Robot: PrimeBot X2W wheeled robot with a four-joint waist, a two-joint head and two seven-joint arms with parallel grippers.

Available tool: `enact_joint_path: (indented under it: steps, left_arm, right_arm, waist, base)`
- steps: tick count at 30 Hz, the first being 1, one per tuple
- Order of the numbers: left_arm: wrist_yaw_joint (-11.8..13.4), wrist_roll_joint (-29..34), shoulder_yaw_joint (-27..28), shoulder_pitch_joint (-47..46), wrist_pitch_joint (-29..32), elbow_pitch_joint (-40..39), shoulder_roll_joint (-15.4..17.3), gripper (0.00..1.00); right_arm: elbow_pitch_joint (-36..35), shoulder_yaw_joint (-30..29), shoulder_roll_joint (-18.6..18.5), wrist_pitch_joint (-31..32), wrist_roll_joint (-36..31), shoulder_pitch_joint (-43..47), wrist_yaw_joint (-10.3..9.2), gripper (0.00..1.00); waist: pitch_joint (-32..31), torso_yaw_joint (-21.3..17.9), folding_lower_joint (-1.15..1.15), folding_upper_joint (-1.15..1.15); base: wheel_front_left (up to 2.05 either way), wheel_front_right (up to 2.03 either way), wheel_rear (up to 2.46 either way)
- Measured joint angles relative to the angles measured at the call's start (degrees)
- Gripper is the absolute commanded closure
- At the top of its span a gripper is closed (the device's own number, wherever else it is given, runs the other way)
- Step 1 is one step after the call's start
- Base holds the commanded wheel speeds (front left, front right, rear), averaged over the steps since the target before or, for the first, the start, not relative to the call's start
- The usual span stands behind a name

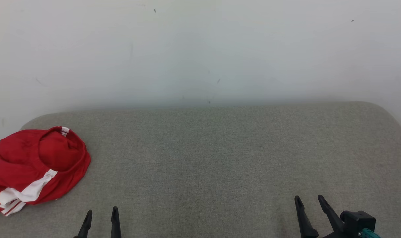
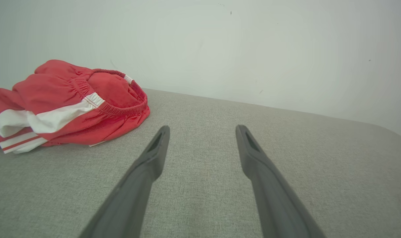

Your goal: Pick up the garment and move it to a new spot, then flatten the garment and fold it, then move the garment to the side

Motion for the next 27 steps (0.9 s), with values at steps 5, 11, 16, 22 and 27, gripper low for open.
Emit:
enact_joint_path:
  steps: [5,11,16,22,27]
  left_arm:
    - [0.1,-0.5,0.0,0.0,0.0,0.3,0.0,0.00]
    - [0.2,-0.8,0.1,-0.1,0.0,0.6,0.0,0.00]
    - [0.2,-0.8,0.2,-0.4,0.0,0.7,0.0,0.00]
    - [0.3,-0.4,0.2,-0.4,0.0,0.9,0.0,0.00]
    - [0.5,0.0,0.3,-0.4,0.0,1.1,0.0,0.00]
  right_arm:
    - [-0.3,-0.2,0.0,0.0,-0.5,0.0,0.00,0.00]
    - [-0.6,-0.5,0.3,0.1,-1.0,0.1,0.00,0.00]
    - [-0.7,-0.6,0.5,0.0,-1.0,0.3,0.00,0.00]
    - [-0.7,-0.5,0.8,-0.1,-1.0,0.3,0.00,0.00]
    - [-0.5,-0.6,1.0,-0.3,-1.0,0.6,0.00,0.00]
  waist:
    - [0.1,0.0,0.00,0.00]
    - [0.1,-0.1,0.00,0.00]
    - [0.2,-0.1,0.00,0.00]
    - [0.1,0.1,0.00,0.00]
    - [0.1,0.8,0.00,0.00]
  base:
    - [0.00,0.00,0.00]
    - [0.00,0.00,0.00]
    - [0.00,0.00,0.00]
    - [0.00,0.00,0.00]
    - [0.00,0.00,0.00]
